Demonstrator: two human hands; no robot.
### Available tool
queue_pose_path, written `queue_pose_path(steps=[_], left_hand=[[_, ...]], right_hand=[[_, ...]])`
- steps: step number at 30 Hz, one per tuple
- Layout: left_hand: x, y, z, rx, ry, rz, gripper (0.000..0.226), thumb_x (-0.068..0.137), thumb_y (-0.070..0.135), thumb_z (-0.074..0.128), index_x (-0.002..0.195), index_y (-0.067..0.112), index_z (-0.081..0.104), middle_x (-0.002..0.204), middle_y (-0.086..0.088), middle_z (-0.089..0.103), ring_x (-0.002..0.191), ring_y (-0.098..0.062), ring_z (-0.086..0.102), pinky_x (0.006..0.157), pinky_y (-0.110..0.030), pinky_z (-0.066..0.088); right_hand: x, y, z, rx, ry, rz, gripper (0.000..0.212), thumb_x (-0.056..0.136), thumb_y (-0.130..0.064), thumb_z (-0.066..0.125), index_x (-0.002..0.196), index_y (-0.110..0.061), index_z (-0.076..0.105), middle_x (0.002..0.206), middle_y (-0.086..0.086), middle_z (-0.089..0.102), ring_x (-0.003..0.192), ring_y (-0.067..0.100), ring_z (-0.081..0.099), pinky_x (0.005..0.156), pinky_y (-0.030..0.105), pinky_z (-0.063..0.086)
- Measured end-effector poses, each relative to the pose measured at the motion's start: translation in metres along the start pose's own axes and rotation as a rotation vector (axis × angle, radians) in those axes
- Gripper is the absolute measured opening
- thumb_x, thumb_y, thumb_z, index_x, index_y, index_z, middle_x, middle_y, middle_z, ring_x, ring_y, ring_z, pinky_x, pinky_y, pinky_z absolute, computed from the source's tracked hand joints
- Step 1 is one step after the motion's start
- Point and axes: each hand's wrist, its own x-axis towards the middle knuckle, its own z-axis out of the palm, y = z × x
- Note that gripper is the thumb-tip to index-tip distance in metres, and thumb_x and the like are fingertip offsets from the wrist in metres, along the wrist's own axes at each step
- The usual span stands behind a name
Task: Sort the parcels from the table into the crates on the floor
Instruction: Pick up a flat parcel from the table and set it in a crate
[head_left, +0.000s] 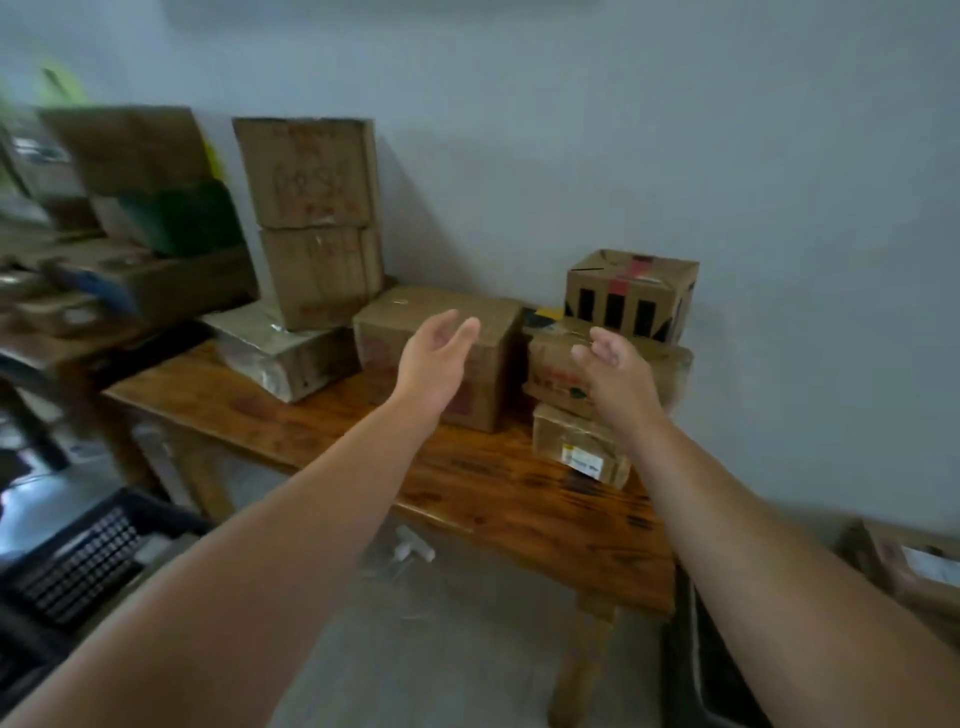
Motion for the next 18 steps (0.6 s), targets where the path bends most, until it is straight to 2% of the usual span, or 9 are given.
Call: queue_pose_path(steps=[4,9,11,14,18], left_hand=[[0.028,-0.022,-0.069,0.007,0.049,-0.058,0.043,0.093,0.042,0.052,0.133,0.024,0.049,0.128,0.005,0.056,0.117,-0.015,0.052,0.102,-0.038,0.041],[0.067,-0.055,-0.114,-0.021,0.078,-0.109,0.045,0.093,0.039,0.053,0.134,0.023,0.048,0.125,0.004,0.056,0.117,-0.016,0.053,0.098,-0.033,0.042],[0.085,-0.076,-0.125,-0.03,0.087,-0.156,0.045,0.093,0.039,0.054,0.135,0.024,0.047,0.119,0.006,0.055,0.115,-0.015,0.052,0.099,-0.035,0.042],[0.112,-0.104,-0.135,-0.015,0.088,-0.215,0.045,0.093,0.038,0.055,0.135,0.023,0.047,0.106,0.009,0.053,0.107,-0.014,0.053,0.091,-0.032,0.044],[0.168,-0.13,-0.145,0.012,0.097,-0.236,0.048,0.093,0.039,0.055,0.136,0.02,0.046,0.116,0.004,0.054,0.111,-0.018,0.053,0.093,-0.034,0.044]], right_hand=[[0.002,-0.002,0.07,0.005,-0.021,0.053,0.053,0.097,-0.03,0.053,0.145,-0.017,0.037,0.151,0.007,0.036,0.136,0.023,0.037,0.109,0.039,0.034],[0.031,0.011,0.11,-0.02,0.034,0.165,0.059,0.095,-0.034,0.056,0.147,-0.019,0.032,0.151,0.006,0.036,0.135,0.025,0.038,0.109,0.045,0.036],[0.049,0.023,0.127,-0.036,0.044,0.23,0.067,0.093,-0.036,0.059,0.148,-0.02,0.027,0.152,0.007,0.033,0.135,0.028,0.038,0.108,0.048,0.037],[0.078,0.048,0.148,-0.028,0.05,0.318,0.08,0.089,-0.039,0.064,0.151,-0.023,0.017,0.155,0.008,0.026,0.137,0.031,0.034,0.108,0.049,0.036],[0.126,0.081,0.177,0.004,0.097,0.38,0.092,0.083,-0.043,0.069,0.152,-0.028,0.011,0.158,0.006,0.021,0.14,0.033,0.028,0.109,0.052,0.032]])
